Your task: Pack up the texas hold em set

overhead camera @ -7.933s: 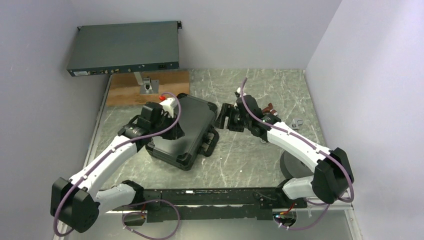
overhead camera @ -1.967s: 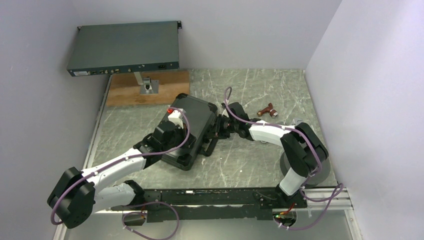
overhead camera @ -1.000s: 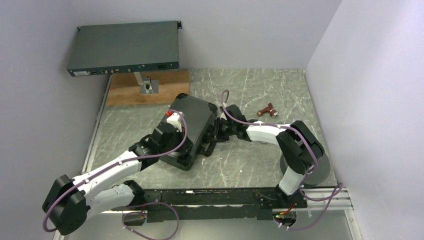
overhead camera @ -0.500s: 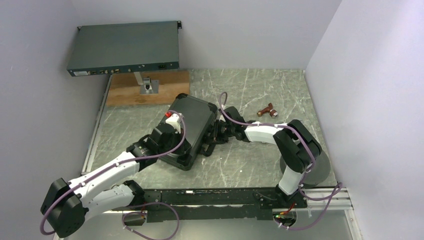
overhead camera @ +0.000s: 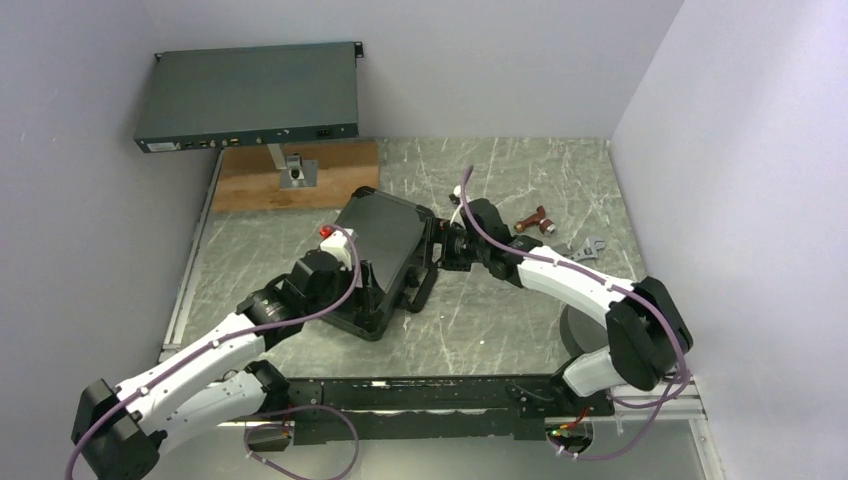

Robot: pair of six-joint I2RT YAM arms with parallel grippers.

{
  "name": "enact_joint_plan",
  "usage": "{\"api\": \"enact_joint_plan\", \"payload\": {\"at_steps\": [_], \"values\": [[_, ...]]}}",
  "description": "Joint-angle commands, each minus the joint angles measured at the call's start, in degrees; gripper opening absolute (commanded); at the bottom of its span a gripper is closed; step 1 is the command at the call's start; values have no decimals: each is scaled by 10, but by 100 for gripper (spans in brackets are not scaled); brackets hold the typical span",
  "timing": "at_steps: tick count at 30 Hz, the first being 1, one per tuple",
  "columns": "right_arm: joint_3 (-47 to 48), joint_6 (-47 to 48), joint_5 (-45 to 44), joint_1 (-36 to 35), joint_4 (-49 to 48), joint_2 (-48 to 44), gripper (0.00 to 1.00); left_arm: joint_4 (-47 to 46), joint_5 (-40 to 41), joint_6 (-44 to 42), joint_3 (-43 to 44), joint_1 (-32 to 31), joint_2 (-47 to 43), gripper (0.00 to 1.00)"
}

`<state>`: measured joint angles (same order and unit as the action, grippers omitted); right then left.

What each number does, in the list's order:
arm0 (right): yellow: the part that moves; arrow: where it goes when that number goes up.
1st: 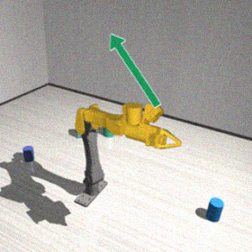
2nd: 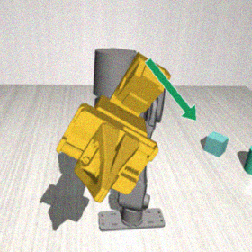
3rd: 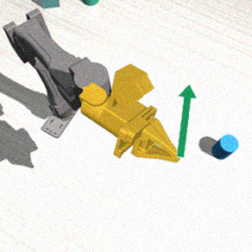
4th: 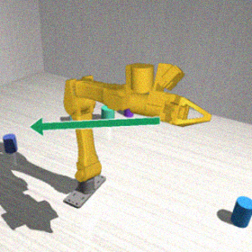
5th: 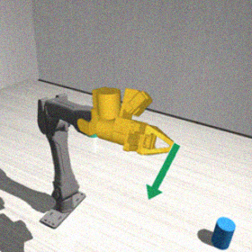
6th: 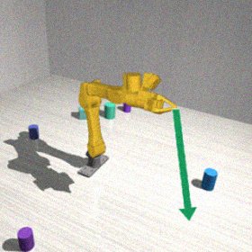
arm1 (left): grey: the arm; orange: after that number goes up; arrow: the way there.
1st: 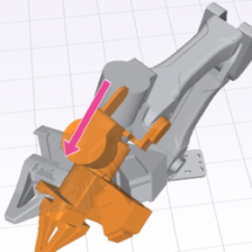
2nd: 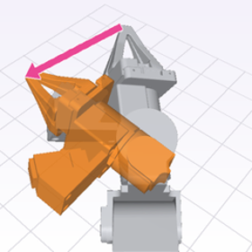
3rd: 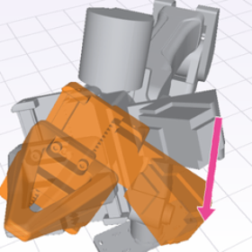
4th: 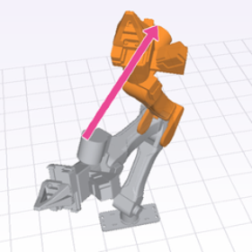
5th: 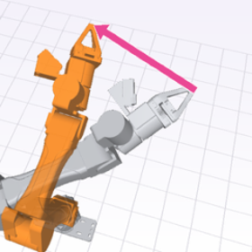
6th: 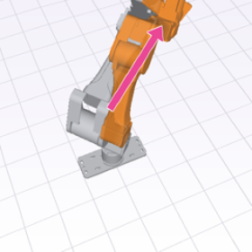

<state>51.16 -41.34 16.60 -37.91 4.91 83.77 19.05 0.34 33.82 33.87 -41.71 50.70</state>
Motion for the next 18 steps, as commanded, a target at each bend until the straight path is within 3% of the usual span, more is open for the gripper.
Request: {"api": "enact_joint_plan", "payload": {"at_steps": [1,5,18], "values": [[21,47,-56,-2,44,-47,90,70,59,-1,22,0,-41,90],[20,65,-113,-2,74,-95,100,140,93,-16,71,-1,-75,99],[-47,67,-248,-1,54,-233,100,319,295,-130,209,0,-172,100]]}}
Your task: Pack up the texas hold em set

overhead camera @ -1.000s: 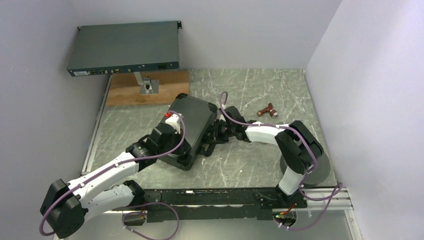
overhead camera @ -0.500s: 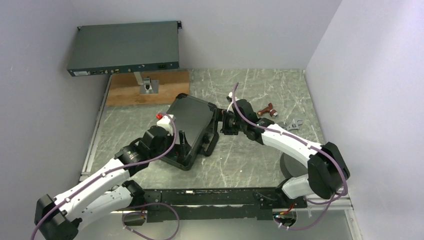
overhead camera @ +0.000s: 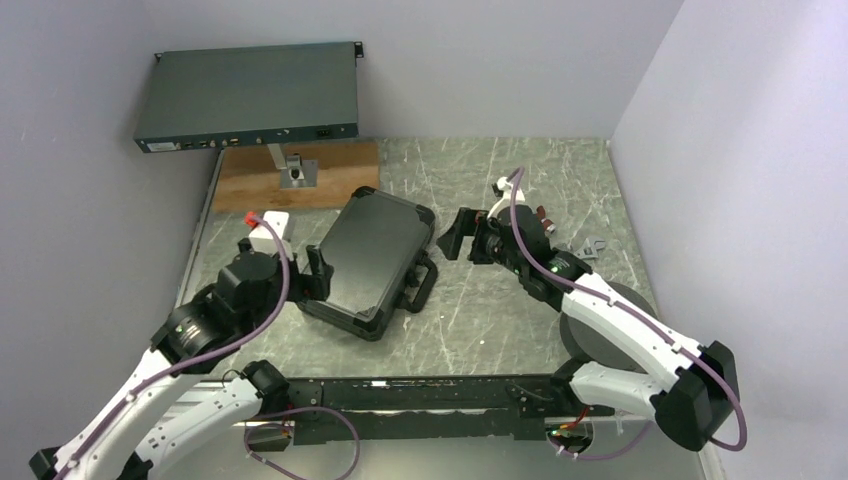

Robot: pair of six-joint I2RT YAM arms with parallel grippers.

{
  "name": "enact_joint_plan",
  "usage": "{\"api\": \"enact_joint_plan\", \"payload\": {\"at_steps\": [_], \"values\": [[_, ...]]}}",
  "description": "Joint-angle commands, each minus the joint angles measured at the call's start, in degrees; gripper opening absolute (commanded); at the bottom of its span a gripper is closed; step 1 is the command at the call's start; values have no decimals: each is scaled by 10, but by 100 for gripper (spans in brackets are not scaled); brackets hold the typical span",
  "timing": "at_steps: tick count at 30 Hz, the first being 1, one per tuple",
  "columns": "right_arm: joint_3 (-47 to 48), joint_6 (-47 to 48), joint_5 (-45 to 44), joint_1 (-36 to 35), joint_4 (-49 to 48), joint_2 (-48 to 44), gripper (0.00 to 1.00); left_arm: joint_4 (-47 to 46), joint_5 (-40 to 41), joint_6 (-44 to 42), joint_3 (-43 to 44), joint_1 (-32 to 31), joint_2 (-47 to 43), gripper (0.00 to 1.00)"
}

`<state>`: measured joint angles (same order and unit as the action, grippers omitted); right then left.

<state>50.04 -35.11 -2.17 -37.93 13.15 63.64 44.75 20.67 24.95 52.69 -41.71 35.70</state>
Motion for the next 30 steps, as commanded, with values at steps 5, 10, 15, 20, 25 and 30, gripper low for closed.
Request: {"api": "enact_joint_plan", "payload": {"at_steps": [5,10,15,20,25,30], "values": [[-96,34,-66,-1,-87,-99,100,53,136,-48,-8,-1,-83,100],[-121,51,-98,-1,-81,-146,100,59,190,-42,-25,0,-123,100],[-161,42,-114,-1,-76,-197,100,48,197,-39,-41,-1,-150,100],[-202,24,-124,-1,-63,-253,100,47,208,-39,-40,0,-146,100],[-222,24,-126,-1,-57,-301,100,44,206,-43,-41,5,-141,100],[-218,27,-137,-1,-47,-302,100,43,201,-45,-41,10,-138,100]]}}
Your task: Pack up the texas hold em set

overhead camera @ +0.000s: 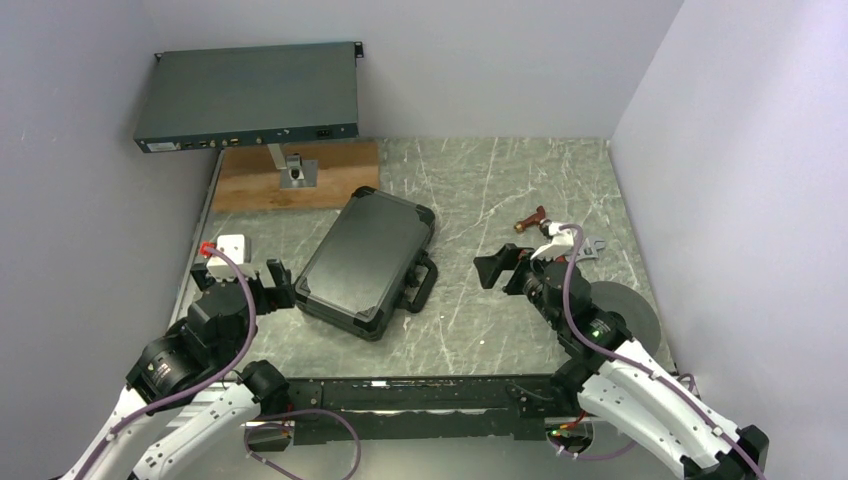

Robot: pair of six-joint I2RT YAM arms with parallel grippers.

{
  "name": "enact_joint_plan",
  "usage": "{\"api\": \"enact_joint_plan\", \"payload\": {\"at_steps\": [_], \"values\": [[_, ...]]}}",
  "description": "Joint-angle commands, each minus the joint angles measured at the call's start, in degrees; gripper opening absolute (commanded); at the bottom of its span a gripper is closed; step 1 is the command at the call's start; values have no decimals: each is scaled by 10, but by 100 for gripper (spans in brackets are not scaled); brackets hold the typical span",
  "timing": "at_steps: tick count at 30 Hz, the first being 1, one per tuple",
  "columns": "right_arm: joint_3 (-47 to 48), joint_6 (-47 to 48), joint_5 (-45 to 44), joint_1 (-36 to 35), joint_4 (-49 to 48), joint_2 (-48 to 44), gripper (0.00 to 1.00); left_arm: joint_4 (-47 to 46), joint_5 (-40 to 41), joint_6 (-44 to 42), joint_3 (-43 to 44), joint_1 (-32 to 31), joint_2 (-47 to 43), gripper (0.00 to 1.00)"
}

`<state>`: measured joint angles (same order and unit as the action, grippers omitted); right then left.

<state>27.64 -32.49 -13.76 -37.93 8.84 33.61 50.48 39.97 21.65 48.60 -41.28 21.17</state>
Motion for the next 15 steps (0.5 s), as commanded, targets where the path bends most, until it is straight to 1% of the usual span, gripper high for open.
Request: {"api": "enact_joint_plan", "payload": {"at_steps": [1,11,15], "values": [[10,1,-24,-1,-1,1,100,-14,7,-12,0,7,8,100],[17,12,-1,-1,-8,7,99,-13,3,-10,-2,9,-1,100],[31,16,-2,-1,6,19,100,-12,2,-8,-2,9,-4,100]]}}
